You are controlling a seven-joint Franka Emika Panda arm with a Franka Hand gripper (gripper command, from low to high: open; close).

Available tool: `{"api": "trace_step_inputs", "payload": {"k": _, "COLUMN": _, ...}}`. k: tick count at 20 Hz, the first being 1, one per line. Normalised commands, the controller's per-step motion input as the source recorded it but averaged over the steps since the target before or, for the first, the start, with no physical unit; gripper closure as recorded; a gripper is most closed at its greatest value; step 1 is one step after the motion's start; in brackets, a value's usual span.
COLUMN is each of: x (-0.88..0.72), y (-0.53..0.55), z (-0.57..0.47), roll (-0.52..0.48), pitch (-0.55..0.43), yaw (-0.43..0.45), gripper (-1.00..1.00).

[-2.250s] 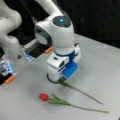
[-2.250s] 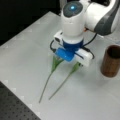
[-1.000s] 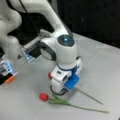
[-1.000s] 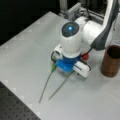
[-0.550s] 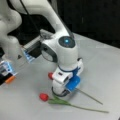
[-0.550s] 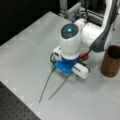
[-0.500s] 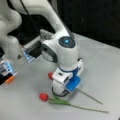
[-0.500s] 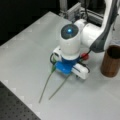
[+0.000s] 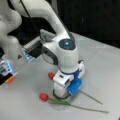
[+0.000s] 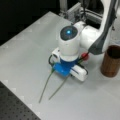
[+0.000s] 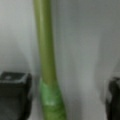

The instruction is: Flower insertion into a vase

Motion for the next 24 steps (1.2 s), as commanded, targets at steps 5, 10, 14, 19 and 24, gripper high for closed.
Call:
{"api": "trace_step_inputs", "payload": {"k": 5, "x": 0.13, "y": 0.14, "z": -0.02, "roll": -0.094, "pitch": 0.075, "yaw": 0.079, "gripper": 1.0}}
{"api": "trace_step_inputs", "payload": {"k": 10, "x": 0.01, "y": 0.1, "z": 0.1, "roll": -0.099, "pitch": 0.115, "yaw": 0.078, "gripper": 1.0}}
{"api": "trace_step_inputs", "payload": {"k": 14, "x": -0.18, "y": 0.03, "z": 0.36, "roll": -0.107, "pitch": 0.163, "yaw": 0.065, "gripper": 1.0}}
{"api": "trace_step_inputs", "payload": {"k": 19, "x": -0.25, "y": -0.03, "z": 0.37, "roll": -0.082, "pitch": 0.024, "yaw": 0.107, "gripper": 1.0}}
{"api": "trace_step_inputs", "payload": {"k": 24, "x": -0.34, "y": -0.09, "z": 0.32, "roll": -0.025, "pitch": -0.158, "yaw": 0.134, "gripper": 1.0}}
